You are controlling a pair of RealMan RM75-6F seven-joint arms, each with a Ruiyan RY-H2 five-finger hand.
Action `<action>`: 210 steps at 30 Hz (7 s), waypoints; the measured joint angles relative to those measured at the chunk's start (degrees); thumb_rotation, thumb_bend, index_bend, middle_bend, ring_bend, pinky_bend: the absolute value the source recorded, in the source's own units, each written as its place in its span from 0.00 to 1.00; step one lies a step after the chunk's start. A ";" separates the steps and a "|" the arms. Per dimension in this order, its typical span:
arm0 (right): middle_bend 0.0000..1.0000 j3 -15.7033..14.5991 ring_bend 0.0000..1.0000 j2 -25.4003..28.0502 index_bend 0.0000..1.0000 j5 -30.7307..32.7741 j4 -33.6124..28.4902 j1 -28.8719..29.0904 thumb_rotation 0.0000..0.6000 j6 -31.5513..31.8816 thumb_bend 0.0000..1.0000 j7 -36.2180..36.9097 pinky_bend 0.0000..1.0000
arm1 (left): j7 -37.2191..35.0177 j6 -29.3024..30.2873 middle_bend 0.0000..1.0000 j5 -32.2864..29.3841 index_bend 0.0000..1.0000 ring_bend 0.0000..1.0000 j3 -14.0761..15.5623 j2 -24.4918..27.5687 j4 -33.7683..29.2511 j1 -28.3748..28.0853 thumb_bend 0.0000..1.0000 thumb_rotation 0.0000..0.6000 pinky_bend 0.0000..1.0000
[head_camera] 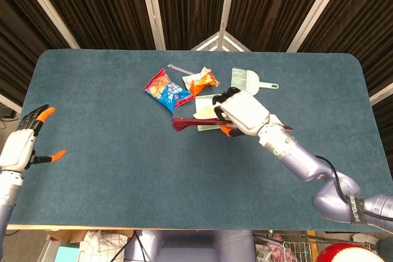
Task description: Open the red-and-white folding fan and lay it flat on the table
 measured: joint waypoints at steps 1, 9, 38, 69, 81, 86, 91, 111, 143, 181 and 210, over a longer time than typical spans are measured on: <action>0.32 0.33 0.31 0.08 0.88 0.27 -0.40 0.50 1.00 0.03 0.63 -0.45 0.25 | -1.03 -0.50 0.03 0.05 0.13 0.00 -0.19 -0.07 -0.39 -0.43 0.16 1.00 0.00; 0.32 2.56 0.31 0.09 0.88 5.52 -3.89 4.69 1.00 0.00 0.63 -4.00 0.25 | -7.20 -4.07 0.03 -0.30 0.14 0.00 -1.48 -1.62 -2.73 -3.42 0.16 1.00 0.00; 0.32 0.37 0.31 -8.92 0.88 15.74 -8.39 10.91 1.00 10.07 0.63 -11.89 0.25 | -16.47 -10.16 0.05 -0.09 0.27 0.00 -1.09 -10.43 -4.25 -10.39 0.26 1.00 0.00; 0.32 -0.38 0.31 -8.22 0.88 14.10 -11.73 10.58 1.00 11.67 0.63 -10.79 0.25 | -16.66 -13.13 0.18 -5.06 0.49 0.00 -3.12 -16.48 -3.24 -15.07 0.44 1.00 0.00; 0.32 -0.81 0.31 -6.14 0.88 12.86 -12.64 9.17 1.00 11.40 0.63 -9.09 0.25 | -15.95 -10.19 0.35 -6.33 0.70 0.00 -4.44 -17.30 -4.70 -14.45 0.60 1.00 0.02; 0.32 -0.97 0.31 -5.38 0.88 12.13 -12.88 8.84 1.00 11.20 0.63 -8.90 0.25 | -14.64 -9.72 0.41 -8.56 0.78 0.00 -5.17 -17.73 -4.79 -14.39 0.62 1.00 0.06; 0.32 -0.95 0.31 -4.37 0.88 12.13 -12.92 8.33 1.00 11.34 0.63 -8.60 0.25 | -14.17 -8.95 0.41 -9.43 0.78 0.00 -5.64 -17.95 -4.57 -13.99 0.62 1.00 0.06; 0.32 -3.31 0.31 0.57 0.88 7.39 -6.32 2.17 1.00 12.65 0.63 -4.59 0.25 | -12.84 -0.70 0.40 -3.11 0.77 0.02 -5.76 -14.72 -6.33 -10.80 0.62 1.00 0.06; 0.32 -6.57 0.31 -11.11 0.88 -7.45 14.93 -4.74 1.00 19.50 0.63 12.24 0.25 | -5.48 17.98 0.39 13.13 0.75 0.03 -6.06 -31.29 18.03 -14.45 0.57 1.00 0.07; 0.09 -18.01 0.16 4.83 0.00 2.02 11.62 -11.04 1.00 2.63 0.24 -1.35 0.09 | -3.23 25.95 0.00 15.48 0.14 0.00 0.03 -9.04 -0.84 -2.36 0.53 1.00 0.02; 0.09 -20.64 0.18 1.08 0.14 -7.67 -0.60 -35.86 1.00 47.39 0.23 0.14 0.09 | 25.89 23.89 0.00 -1.46 0.17 0.00 6.42 0.86 -7.61 11.14 0.53 1.00 0.00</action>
